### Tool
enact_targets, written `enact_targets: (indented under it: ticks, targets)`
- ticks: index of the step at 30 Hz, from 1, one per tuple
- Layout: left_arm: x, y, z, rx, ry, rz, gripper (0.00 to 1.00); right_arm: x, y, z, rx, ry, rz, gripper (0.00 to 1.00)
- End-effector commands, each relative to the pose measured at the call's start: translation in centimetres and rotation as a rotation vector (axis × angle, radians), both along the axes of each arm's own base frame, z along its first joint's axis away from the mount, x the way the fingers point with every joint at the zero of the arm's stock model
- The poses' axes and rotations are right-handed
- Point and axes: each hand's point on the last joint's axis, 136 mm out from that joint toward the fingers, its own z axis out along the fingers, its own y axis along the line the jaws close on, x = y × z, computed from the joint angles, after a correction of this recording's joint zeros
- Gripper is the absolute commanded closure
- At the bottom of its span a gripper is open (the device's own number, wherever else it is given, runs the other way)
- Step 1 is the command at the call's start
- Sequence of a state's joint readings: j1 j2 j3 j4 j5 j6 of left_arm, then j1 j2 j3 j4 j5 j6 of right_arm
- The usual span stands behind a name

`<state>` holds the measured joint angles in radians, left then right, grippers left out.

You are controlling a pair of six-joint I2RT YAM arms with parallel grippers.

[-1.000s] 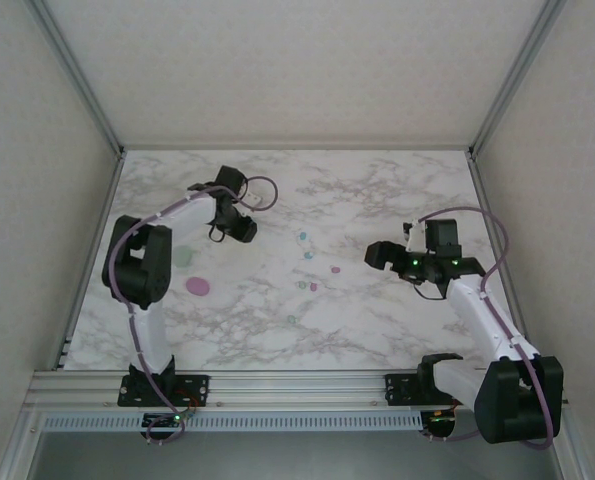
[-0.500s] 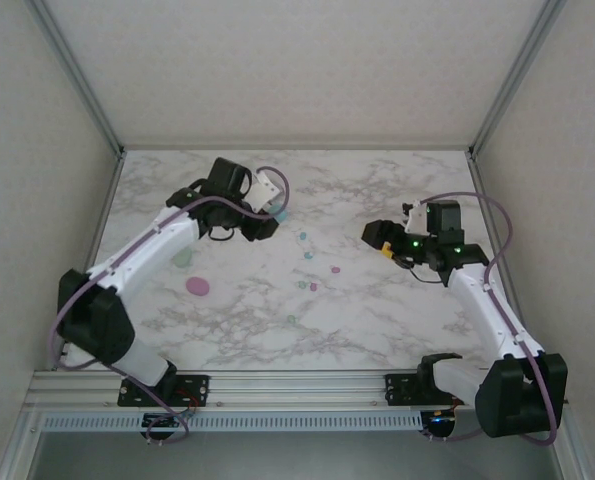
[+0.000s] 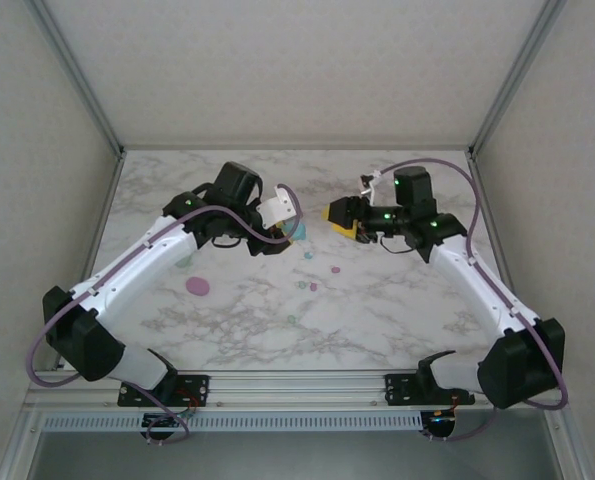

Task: Insert wireless bluetooth earbuds into charging case

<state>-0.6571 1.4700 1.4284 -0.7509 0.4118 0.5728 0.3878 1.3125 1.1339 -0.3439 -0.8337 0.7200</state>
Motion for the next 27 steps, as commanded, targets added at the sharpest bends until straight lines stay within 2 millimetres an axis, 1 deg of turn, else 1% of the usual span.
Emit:
enact_targets:
  ticks: [1,2,5,9,11,14,18,22,27]
  targets:
    - [-0.6,-0.2,0.4,0.017,0.005,-0.037,0.78,-0.5,1.9,0.5,0.011,0.018,0.08,0.4]
    - [-0.5,-0.2,0.5,0.018,0.002,-0.038,0.78,-0.6,2.5,0.5,0.012,0.025,0.1,0.42]
    - [-0.4,0.0,0.6,0.029,-0.01,-0.038,0.78,-1.0,4.2,0.3,0.006,0.04,0.153,0.44]
    - [-0.4,0.2,0.6,0.042,-0.02,-0.036,0.78,-1.2,5.5,-0.3,-0.009,0.061,0.194,0.46]
    - [-0.4,0.3,0.5,0.048,-0.018,-0.034,0.78,-1.4,6.0,-0.5,-0.012,0.074,0.214,0.52]
    - [-0.4,0.4,0.2,0.061,-0.012,-0.032,0.78,-1.5,6.0,-1.1,-0.033,0.084,0.217,0.53]
    - [-0.4,0.6,0.1,0.074,-0.01,-0.025,0.78,-1.9,5.8,-1.4,-0.041,0.092,0.232,0.55]
    - [-0.2,0.7,0.0,0.08,-0.016,-0.019,0.78,-2.2,5.9,-1.4,-0.035,0.095,0.247,0.59]
    - [-0.3,0.6,0.0,0.077,-0.006,-0.024,0.78,-2.1,6.2,-1.5,-0.022,0.101,0.26,0.6]
